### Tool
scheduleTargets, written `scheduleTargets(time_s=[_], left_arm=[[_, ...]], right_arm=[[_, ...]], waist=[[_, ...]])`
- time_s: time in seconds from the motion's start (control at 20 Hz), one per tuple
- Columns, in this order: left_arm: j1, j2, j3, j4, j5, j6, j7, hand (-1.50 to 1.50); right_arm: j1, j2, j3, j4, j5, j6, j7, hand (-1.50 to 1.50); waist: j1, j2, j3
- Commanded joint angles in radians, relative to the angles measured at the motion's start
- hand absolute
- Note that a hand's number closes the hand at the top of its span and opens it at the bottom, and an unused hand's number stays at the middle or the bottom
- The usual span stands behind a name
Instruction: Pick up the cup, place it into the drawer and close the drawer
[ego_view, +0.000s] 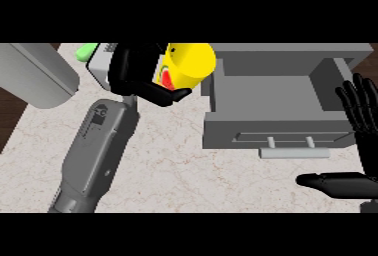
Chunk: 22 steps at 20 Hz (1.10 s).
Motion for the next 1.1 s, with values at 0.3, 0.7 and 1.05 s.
scheduleTargets(time_s=[0.3,0.7,1.05], left_arm=[[-0.290,-0.015,-0.097,0.156,0.014,0.244,0.152,1.50],[-0.406,-0.015,-0.223,0.396,0.206,0.317,0.115,1.50],[-0.465,-0.015,-0.276,0.571,0.280,0.300,0.042,1.50]], right_arm=[[0.015,-0.033,-0.061,-0.011,-0.074,0.050,-0.011,-1.50],[-0.011,0.031,0.020,0.023,0.029,-0.009,-0.024,-1.50],[-0.025,-0.004,-0.021,0.017,-0.028,0.027,-0.001,-1.50]], waist=[[-0.025,0.005,0.000],[-0.034,0.010,0.000],[-0.052,0.016,0.000]])
